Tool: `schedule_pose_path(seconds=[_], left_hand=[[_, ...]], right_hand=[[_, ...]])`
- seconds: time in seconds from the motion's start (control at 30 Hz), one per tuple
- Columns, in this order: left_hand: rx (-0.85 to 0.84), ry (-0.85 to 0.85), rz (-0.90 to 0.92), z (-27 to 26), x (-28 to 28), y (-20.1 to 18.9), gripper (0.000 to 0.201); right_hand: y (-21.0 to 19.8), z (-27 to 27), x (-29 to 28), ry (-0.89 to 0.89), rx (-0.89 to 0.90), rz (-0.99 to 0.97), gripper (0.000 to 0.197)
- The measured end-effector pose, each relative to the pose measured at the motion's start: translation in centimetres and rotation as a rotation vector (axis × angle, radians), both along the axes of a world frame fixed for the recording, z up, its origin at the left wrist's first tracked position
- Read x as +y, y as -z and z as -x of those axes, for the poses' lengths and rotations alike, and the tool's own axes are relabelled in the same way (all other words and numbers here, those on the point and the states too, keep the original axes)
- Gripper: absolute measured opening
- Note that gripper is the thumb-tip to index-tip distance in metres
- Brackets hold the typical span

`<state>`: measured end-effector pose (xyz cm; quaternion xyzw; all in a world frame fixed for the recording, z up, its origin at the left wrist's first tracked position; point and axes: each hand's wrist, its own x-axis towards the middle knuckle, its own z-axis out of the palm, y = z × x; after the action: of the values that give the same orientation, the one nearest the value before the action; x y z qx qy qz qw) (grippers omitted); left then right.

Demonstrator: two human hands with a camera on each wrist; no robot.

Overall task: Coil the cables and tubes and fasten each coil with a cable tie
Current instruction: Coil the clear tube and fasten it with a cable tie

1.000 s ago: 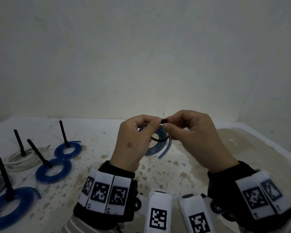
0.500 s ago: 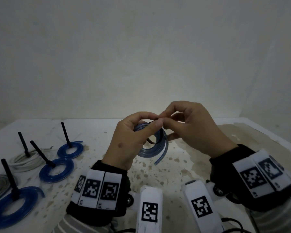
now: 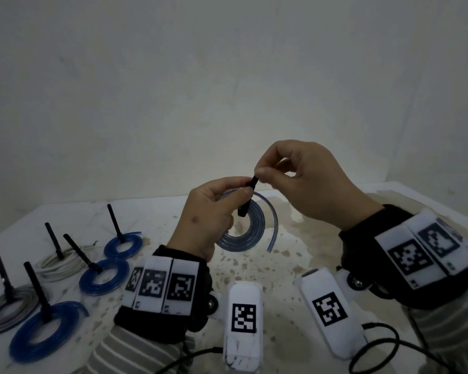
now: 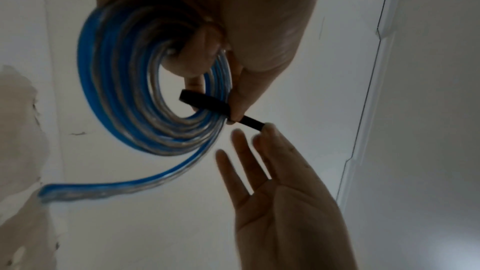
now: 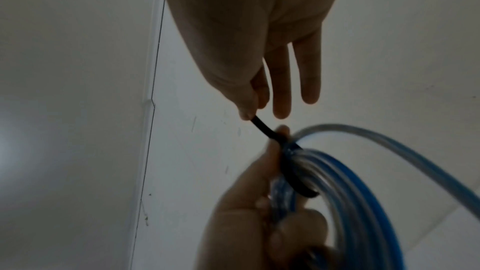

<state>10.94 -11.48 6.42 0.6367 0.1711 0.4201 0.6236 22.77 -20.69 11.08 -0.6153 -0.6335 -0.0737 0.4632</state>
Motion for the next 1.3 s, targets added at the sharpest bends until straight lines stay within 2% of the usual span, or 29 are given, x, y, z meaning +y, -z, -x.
schedule_pose_path(seconds=[0.1,0.2,0.27,0.33,0.4,0.43,0.5,0.57,0.6,0.7,0.73,0.83,0.93,1.0,1.1,1.2,1.3], left_hand=[[0.045,-0.018,0.036,0.3,0.2,0.6,0.014],[0.069,0.017,0.040,0.5,-0.2,0.6,0.013],[0.057,0.017,0.039,0.4,-0.4,0.2,0.012],[0.037,-0.028,0.055,0.2,-0.4,0.0,0.011],[0.023,-0.072,0.108,0.0,-0.4,0.1,0.011],[0.021,-0.080,0.140,-0.1,-0.4,0.2,0.010],[0.023,-0.080,0.183,-0.2,-0.6,0.3,0.009],[0.032,-0.062,0.182,-0.2,-0.8,0.4,0.009],[0.044,-0.037,0.167,-0.3,-1.1,0.4,0.009],[0.094,0.067,0.097,-0.3,-2.2,0.1,0.012],[0.104,0.088,0.086,-0.4,-2.4,0.0,0.014],[0.151,0.111,0.056,-0.3,-2.7,-0.4,0.017],[0.186,0.134,0.043,0.0,-3.0,-0.3,0.013],[0.173,0.114,0.045,0.0,-3.2,0.1,0.013],[0.173,0.045,0.051,0.2,-2.9,0.9,0.012],[0.132,-0.043,0.129,0.8,-2.1,1.8,0.012],[0.043,-0.047,0.289,0.8,-1.5,1.7,0.015]], right_hand=[[-1.4,-0.5,-0.6,0.045,0.101,-0.028,0.019],[-2.5,-0.9,-0.7,0.141,0.045,-0.041,0.014],[-2.9,-0.7,-0.4,0.144,0.112,-0.072,0.016],[-2.8,-0.1,-0.2,0.057,0.272,-0.057,0.015],[-2.1,0.8,-0.2,-0.136,0.442,0.057,0.009],[-1.5,1.1,-0.2,-0.213,0.462,0.140,0.011],[-0.1,1.7,-0.3,-0.298,0.380,0.241,0.018],[0.6,2.2,-0.1,-0.294,0.375,0.205,0.020],[0.6,2.2,0.0,-0.270,0.471,0.165,0.025],[-0.6,1.4,0.6,-0.235,0.962,0.081,0.034],[-1.1,1.0,0.8,-0.192,1.028,0.106,0.033],[-2.2,0.3,1.0,-0.030,0.927,0.301,0.026],[-2.7,0.1,0.7,0.023,0.854,0.408,0.025],[-2.4,0.0,0.5,-0.002,0.883,0.432,0.027],[-1.0,-0.3,-0.1,-0.131,0.957,0.431,0.032],[1.0,-0.6,-1.3,-0.208,0.970,0.396,0.028],[3.3,-0.6,-2.3,-0.181,0.847,0.527,0.023]])
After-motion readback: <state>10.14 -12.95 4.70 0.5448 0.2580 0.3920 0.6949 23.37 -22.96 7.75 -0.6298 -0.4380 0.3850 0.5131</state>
